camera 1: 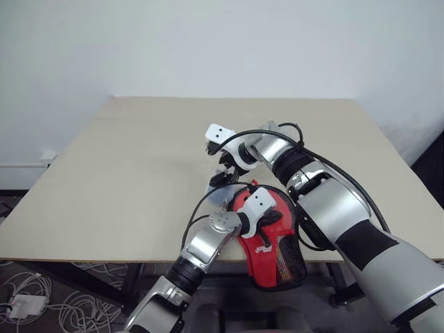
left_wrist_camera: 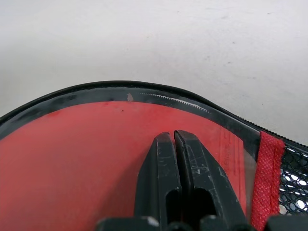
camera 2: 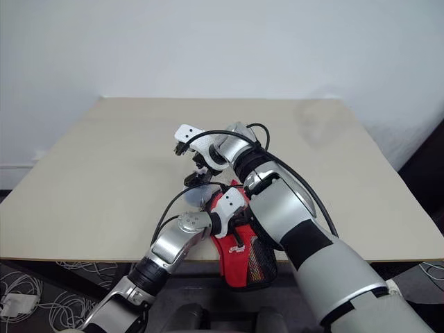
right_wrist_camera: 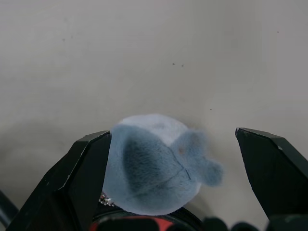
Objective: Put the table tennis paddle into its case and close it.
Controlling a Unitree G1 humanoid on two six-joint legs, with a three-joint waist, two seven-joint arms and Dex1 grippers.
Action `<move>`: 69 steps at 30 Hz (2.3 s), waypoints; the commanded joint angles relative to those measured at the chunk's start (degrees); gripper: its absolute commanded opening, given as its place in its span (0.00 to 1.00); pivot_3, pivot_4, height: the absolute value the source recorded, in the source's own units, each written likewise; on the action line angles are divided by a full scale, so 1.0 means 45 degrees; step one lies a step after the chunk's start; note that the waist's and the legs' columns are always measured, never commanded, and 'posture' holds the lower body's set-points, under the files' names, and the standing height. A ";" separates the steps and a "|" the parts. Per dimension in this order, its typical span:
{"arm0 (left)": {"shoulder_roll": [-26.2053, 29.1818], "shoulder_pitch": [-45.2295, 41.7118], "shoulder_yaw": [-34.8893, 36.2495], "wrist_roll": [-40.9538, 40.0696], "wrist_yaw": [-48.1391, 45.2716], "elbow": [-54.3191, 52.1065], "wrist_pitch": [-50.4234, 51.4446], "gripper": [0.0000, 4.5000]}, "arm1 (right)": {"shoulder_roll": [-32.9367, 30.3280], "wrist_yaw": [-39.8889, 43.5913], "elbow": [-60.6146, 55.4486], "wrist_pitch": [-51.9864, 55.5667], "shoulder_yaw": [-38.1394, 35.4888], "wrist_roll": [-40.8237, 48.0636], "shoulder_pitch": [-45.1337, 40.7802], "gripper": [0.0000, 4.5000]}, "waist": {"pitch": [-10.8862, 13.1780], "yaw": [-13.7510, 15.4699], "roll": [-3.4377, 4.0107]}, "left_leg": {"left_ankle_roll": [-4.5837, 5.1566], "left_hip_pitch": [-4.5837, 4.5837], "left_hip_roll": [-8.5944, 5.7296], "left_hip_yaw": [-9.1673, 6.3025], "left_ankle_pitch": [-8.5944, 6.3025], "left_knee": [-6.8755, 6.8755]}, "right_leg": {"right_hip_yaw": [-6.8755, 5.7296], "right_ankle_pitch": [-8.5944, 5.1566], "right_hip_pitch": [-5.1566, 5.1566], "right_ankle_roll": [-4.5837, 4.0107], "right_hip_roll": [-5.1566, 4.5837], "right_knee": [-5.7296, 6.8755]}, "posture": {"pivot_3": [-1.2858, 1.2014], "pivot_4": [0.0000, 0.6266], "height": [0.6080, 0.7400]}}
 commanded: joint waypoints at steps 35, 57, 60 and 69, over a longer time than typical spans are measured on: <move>0.0080 0.0573 -0.0179 0.0519 -0.0174 0.1291 0.0545 0.00 | 0.0619 0.0584 0.0054 -0.0755 0.0301 -0.1501 0.0489 0.00 | -0.0123 -0.0014 0.0003 | -0.0006 0.0007 0.0002 -0.0002 -0.0009 -0.0001 | 0.0002 -0.0001 0.0000 0.0001 0.0003 0.0005 | 0.52 0.00 1.00; 0.0085 0.0400 -0.0238 0.0567 -0.0605 0.1613 0.0256 0.00 | 0.0820 -0.2429 0.0102 -0.1622 -0.1843 -0.0855 0.0114 0.00 | -0.0124 -0.0016 0.0002 | -0.0004 0.0006 0.0003 -0.0001 -0.0007 0.0001 | 0.0004 0.0000 -0.0004 0.0000 0.0004 0.0016 | 0.52 0.00 1.00; 0.0124 0.0458 -0.0219 0.0583 -0.0593 0.1631 0.0145 0.00 | 0.0861 -0.2537 0.0120 -0.1618 -0.1884 -0.0949 0.0239 0.00 | -0.0124 -0.0016 0.0003 | -0.0004 0.0006 0.0003 -0.0001 -0.0007 0.0001 | 0.0004 0.0000 -0.0004 0.0000 0.0004 0.0017 | 0.52 0.00 1.00; 0.0218 0.0651 -0.0341 0.0624 -0.0759 0.1559 -0.0169 0.00 | 0.0486 -0.5306 0.0319 -0.1800 -0.2161 -0.1144 0.0596 0.00 | -0.0124 -0.0017 0.0003 | -0.0003 0.0006 0.0003 -0.0001 -0.0006 0.0001 | 0.0005 0.0000 -0.0006 -0.0001 0.0004 0.0018 | 0.52 0.00 1.00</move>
